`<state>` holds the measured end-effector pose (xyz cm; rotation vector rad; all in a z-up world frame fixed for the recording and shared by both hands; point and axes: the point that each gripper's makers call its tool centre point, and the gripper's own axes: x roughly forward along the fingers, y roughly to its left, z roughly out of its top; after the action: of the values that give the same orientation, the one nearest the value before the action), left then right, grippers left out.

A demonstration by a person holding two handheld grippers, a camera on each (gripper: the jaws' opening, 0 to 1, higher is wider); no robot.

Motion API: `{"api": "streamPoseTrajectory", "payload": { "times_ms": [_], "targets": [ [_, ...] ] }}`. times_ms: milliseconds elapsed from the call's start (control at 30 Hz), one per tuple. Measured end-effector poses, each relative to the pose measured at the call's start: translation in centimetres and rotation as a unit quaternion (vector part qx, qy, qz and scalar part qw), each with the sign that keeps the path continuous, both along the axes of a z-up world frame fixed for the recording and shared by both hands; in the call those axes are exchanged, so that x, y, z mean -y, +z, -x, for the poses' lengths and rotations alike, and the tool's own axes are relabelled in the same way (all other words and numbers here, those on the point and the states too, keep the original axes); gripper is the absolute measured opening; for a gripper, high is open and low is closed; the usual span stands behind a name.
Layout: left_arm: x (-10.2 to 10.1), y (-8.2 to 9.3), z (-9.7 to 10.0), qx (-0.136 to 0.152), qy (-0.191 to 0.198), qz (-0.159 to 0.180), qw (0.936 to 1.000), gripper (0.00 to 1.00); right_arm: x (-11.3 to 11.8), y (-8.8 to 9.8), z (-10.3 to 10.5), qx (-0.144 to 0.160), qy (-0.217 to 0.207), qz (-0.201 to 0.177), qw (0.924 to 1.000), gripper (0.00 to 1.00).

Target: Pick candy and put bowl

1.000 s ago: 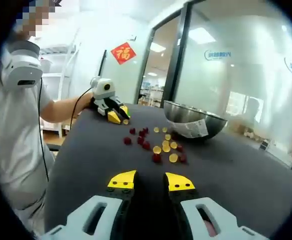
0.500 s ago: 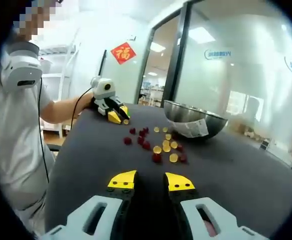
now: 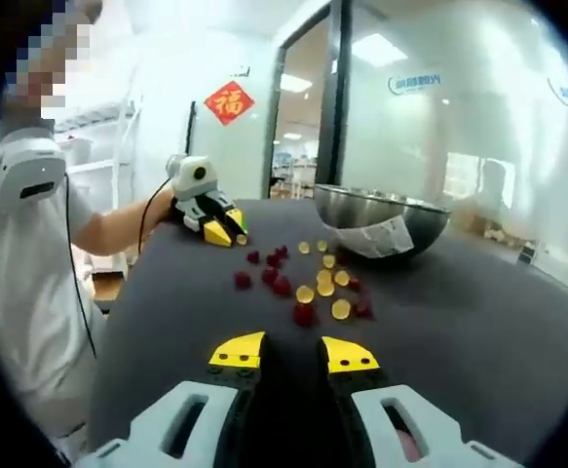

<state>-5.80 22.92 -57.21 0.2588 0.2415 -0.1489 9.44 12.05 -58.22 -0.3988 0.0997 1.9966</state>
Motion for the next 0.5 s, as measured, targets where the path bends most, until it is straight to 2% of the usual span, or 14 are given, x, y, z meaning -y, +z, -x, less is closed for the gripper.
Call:
{"api": "streamPoseTrajectory", "payload": {
  "times_ms": [133,233,300,367,500],
  "targets": [
    [0.0,-0.1,-0.6,-0.001,-0.004,0.005,1.0,0.11,-1.4,-0.1,0.4,0.003,-0.002,0.0,1.0,0.16],
    [0.1,-0.2,-1.0,-0.005,-0.008,0.013,0.9999,0.09,-2.2,-0.1,1.1,0.009,-0.003,0.0,1.0,0.11],
    [0.5,-0.2,-0.9,-0.004,-0.013,0.0,0.9999,0.06,-2.4,0.0,1.6,0.026,0.01,-0.009,0.9996,0.05],
    [0.9,0.2,-0.9,0.008,-0.027,-0.052,0.9983,0.03,-2.5,-0.1,1.6,0.031,0.007,-0.013,0.9994,0.03],
    [0.9,0.1,-0.8,0.009,-0.022,-0.041,0.9989,0.03,-2.4,0.0,1.6,0.032,0.006,-0.017,0.9993,0.03]
  ]
}}
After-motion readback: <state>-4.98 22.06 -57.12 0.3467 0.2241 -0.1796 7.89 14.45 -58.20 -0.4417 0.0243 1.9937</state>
